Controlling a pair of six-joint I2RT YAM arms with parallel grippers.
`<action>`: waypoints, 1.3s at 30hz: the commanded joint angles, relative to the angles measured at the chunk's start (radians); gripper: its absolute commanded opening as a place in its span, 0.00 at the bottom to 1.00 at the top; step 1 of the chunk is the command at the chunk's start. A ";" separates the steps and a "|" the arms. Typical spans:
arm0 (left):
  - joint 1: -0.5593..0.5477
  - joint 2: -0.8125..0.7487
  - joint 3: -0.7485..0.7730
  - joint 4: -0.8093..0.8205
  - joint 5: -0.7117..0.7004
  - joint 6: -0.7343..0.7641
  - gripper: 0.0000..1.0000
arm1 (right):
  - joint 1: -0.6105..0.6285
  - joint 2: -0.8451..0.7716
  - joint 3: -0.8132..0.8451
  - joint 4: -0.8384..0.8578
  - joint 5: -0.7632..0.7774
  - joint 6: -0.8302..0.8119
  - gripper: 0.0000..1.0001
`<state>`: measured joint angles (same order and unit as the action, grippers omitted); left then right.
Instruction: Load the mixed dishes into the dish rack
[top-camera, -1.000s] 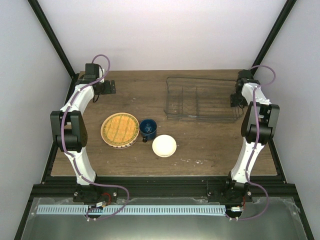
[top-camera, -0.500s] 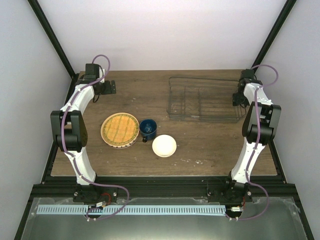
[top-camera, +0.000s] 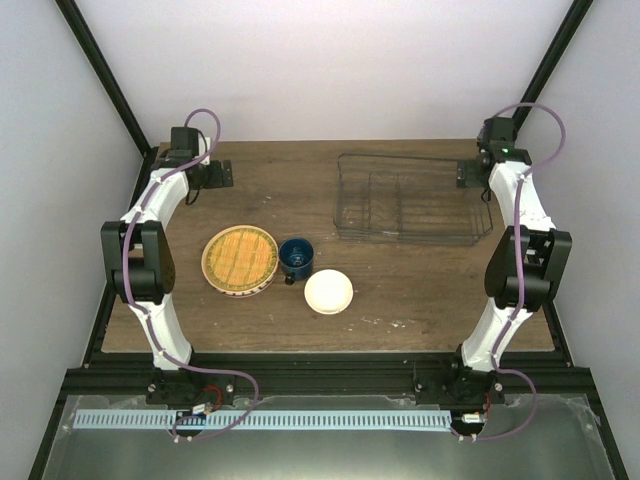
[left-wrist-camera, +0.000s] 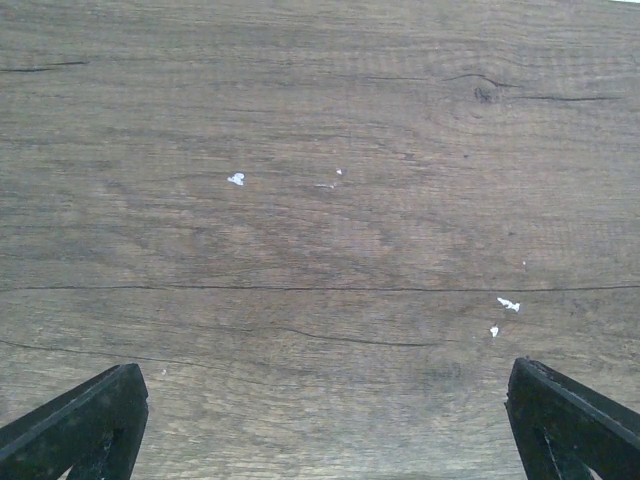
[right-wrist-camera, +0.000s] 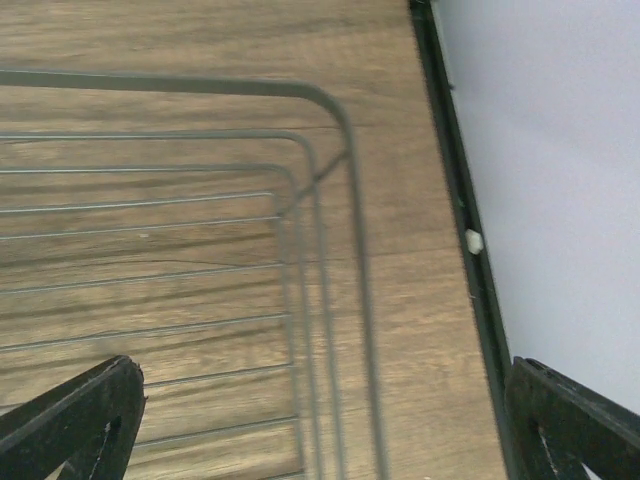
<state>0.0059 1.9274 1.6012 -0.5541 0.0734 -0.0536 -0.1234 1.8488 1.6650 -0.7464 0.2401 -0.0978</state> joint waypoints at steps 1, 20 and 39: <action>-0.001 -0.036 -0.028 0.041 0.016 -0.011 1.00 | 0.063 -0.031 -0.003 0.010 -0.059 -0.012 1.00; -0.084 -0.200 -0.066 -0.080 0.062 0.062 1.00 | 0.494 -0.126 0.027 0.016 -0.291 0.003 0.94; -0.403 -0.195 -0.090 -0.442 0.106 0.162 1.00 | 0.540 -0.212 0.098 -0.156 -0.044 0.324 0.97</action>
<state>-0.3534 1.7287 1.5349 -0.8963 0.1997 0.0906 0.4259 1.6588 1.6943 -0.8318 0.1398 0.1028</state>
